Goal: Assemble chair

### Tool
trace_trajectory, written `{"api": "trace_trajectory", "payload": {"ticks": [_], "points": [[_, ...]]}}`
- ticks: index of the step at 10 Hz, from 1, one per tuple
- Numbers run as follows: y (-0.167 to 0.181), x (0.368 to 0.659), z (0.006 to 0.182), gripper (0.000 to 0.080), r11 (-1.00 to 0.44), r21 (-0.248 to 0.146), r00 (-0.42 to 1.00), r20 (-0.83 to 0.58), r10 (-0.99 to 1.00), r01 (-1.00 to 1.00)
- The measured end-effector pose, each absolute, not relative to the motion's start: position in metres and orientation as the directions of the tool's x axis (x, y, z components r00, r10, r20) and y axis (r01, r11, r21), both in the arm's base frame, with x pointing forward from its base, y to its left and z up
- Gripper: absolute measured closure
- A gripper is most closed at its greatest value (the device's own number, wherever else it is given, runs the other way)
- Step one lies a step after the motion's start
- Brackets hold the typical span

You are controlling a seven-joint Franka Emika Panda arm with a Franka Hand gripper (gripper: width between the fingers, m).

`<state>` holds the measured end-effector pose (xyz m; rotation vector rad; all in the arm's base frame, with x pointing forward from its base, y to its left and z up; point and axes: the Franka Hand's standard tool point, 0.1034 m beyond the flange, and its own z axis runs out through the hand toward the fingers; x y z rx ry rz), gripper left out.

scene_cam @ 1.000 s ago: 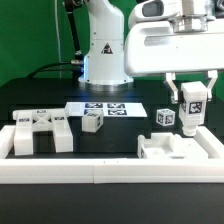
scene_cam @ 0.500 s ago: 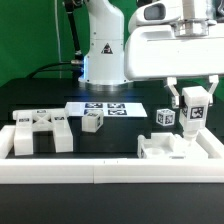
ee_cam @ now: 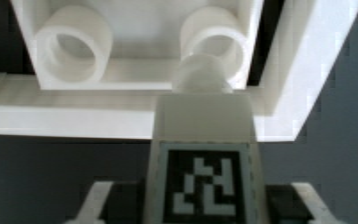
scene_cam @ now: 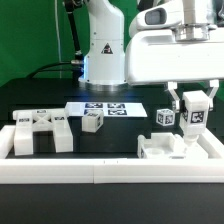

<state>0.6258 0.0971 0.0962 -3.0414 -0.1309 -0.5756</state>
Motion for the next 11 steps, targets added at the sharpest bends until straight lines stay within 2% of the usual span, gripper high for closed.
{"api": "trace_trajectory", "payload": {"ticks": [11], "points": [[0.106,0.621,0.075,0.0509,-0.994,-0.025,0.932,0.35,0.089,0.104]]}}
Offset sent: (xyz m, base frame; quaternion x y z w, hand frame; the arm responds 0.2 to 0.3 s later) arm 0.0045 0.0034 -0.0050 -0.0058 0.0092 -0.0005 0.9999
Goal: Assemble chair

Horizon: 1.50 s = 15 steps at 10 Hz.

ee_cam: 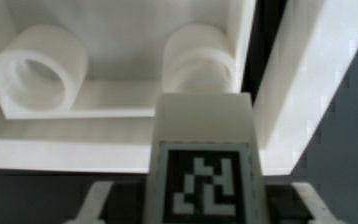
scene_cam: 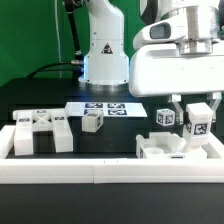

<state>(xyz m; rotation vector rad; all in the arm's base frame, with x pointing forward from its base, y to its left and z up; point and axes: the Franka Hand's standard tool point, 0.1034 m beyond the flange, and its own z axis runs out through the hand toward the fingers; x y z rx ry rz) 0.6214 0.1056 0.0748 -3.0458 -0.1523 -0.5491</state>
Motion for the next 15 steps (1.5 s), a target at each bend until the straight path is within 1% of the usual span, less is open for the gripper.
{"api": "trace_trajectory", "payload": {"ticks": [3,9,12,13,14,15], "points": [[0.1089,0.6193,0.0725,0.0509,-0.994,-0.02,0.917,0.388,0.095,0.111],[0.1079,0.6118,0.0677,0.0509,-0.993,-0.008,0.846,0.525,0.093,0.114],[0.1075,0.6121,0.0678,0.0509,-0.993,-0.005,0.84,0.534,0.097,0.118],[0.1075,0.6121,0.0678,0.0312,-0.993,-0.004,0.84,0.534,0.098,0.119],[0.1075,0.6121,0.0678,0.0204,-0.993,-0.003,0.84,0.534,0.1,0.12],[0.1075,0.6121,0.0678,0.0204,-0.993,-0.003,0.84,0.534,0.101,0.121]]}}
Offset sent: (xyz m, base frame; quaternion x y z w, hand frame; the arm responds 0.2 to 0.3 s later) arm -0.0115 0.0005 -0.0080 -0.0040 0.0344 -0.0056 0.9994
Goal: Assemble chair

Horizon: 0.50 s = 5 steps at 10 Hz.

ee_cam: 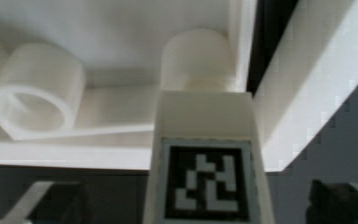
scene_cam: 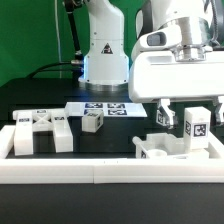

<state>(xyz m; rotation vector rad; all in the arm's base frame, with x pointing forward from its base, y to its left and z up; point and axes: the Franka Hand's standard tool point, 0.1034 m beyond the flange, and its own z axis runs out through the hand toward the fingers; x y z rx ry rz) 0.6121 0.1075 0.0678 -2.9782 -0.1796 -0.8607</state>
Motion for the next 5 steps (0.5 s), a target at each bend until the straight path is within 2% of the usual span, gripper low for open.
{"api": "trace_trajectory", "payload": {"ticks": [1,5], "points": [[0.107,0.612,0.068,0.0161,-0.992,-0.001,0.841,0.532,0.104,0.124],[0.102,0.617,0.088,0.015,-0.991,0.005,0.849,0.515,0.117,0.134]]}}
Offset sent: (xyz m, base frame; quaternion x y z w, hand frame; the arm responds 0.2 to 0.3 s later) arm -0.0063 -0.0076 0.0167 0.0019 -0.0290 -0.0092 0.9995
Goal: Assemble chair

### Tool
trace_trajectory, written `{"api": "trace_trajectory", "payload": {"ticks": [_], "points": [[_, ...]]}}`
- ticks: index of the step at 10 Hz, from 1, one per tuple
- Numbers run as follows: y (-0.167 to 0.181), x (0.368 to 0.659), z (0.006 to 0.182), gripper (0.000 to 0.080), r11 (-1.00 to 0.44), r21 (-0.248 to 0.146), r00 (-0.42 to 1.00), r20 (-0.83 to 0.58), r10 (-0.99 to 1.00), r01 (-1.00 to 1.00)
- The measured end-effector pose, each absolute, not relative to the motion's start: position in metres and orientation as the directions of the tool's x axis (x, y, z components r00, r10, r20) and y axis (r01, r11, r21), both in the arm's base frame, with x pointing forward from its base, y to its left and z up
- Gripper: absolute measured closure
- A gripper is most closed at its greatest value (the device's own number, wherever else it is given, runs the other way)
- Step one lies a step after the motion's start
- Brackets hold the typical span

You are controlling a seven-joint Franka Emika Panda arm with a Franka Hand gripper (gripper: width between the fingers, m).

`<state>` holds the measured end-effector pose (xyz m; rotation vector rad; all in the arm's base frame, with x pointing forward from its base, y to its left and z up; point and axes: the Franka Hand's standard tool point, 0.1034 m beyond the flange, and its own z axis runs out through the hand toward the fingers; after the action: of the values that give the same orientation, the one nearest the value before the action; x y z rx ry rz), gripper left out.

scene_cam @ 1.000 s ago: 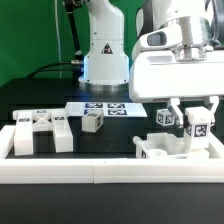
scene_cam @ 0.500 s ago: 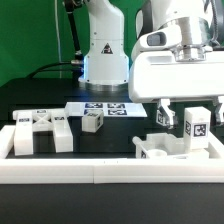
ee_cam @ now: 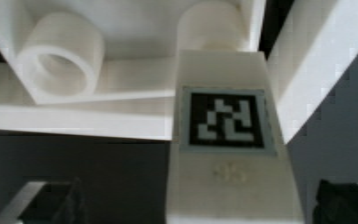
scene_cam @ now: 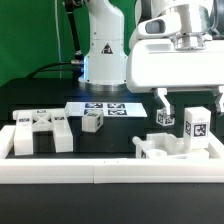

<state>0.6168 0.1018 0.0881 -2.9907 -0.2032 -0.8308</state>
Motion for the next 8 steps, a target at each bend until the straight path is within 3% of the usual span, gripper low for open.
{"api": "trace_trajectory", "payload": {"ticks": [3,6,8], "points": [[0.102,0.622,0.1,0.015,-0.989,0.007,0.857,0.499,0.131,0.147],[0.103,0.621,0.097,0.015,-0.989,0.004,0.87,0.475,0.133,0.148],[0.103,0.615,0.089,0.015,-0.989,-0.014,0.937,0.32,0.137,0.149]]}}
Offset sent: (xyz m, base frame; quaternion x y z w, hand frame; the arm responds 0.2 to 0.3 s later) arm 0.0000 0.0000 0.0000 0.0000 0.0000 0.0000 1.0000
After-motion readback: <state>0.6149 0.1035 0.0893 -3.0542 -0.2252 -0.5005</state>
